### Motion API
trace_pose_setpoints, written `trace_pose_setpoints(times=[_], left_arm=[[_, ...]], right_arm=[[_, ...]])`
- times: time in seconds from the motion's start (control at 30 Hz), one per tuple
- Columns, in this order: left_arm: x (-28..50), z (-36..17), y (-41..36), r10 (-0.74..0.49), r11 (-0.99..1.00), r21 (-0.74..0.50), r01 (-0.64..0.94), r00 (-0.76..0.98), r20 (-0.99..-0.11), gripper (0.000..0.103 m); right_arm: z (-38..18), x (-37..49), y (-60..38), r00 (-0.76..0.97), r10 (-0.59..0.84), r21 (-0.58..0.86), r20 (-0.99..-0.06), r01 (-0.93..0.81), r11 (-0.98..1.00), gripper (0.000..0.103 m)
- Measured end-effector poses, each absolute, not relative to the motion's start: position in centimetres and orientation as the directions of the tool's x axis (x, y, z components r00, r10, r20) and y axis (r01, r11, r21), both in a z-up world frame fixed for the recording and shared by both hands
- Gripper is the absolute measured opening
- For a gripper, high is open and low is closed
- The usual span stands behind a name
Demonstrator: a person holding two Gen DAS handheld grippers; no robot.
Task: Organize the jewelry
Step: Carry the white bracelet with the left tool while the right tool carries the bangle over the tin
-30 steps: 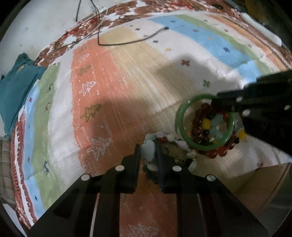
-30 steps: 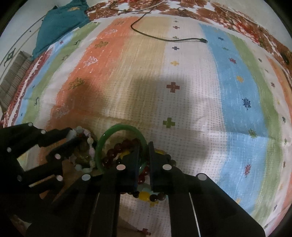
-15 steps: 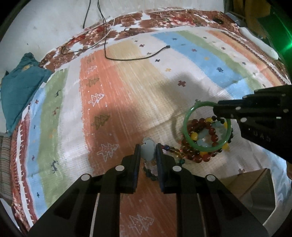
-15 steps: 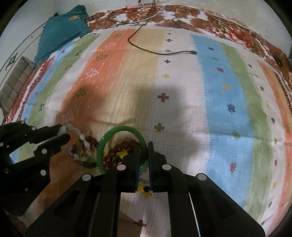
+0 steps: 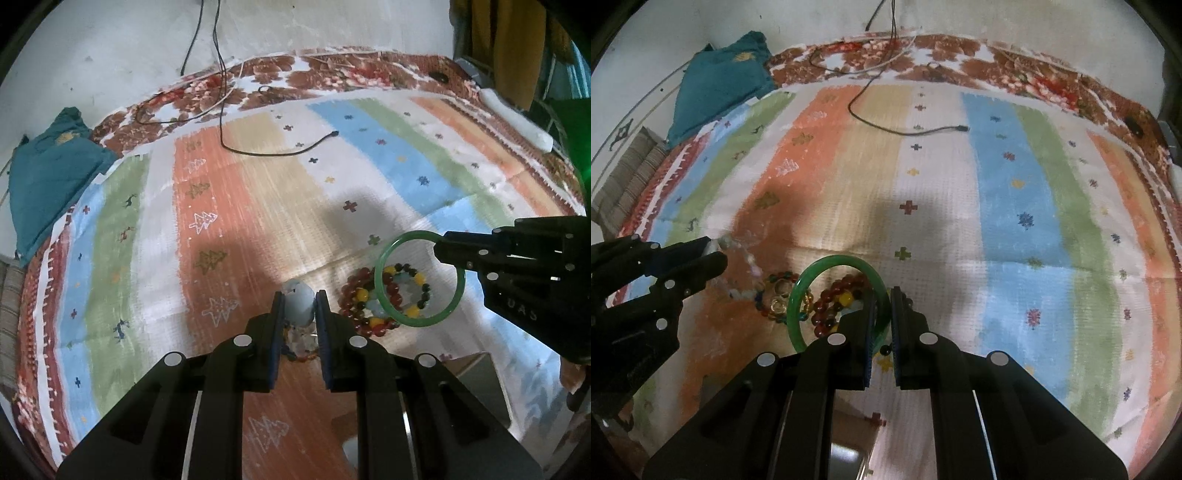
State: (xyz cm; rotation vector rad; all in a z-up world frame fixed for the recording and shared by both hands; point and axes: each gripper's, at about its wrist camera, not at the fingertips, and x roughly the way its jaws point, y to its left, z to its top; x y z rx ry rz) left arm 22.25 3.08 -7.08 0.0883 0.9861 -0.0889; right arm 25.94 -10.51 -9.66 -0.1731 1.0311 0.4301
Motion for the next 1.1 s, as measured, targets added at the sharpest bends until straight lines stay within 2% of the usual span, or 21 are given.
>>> trace_pose_setpoints(times=[0.7, 0.87, 1.1], left_arm=[[16.1, -3.6, 2.8, -0.104, 0.994, -0.059, 0.096, 0.578, -0.809, 0.016], [14.7, -3.2, 1.8, -0.094, 0.992, -0.024, 0.125, 0.588, -0.803, 0.016], [12.4, -2.1, 1.3, -0.114, 0.99, -0.04, 0.133, 0.614, -0.781, 0.016]], right_arm=[[-7.0, 19.6, -12.4, 0.494, 0.264, 0.025, -0.828, -0.437, 0.899, 0.009], [-6.9, 18.3, -12.7, 0.493, 0.267, 0.027, -0.828, -0.441, 0.897, 0.009], [-6.9, 16.6, -13.4, 0.485, 0.28, 0.043, -0.829, -0.442, 0.896, 0.009]])
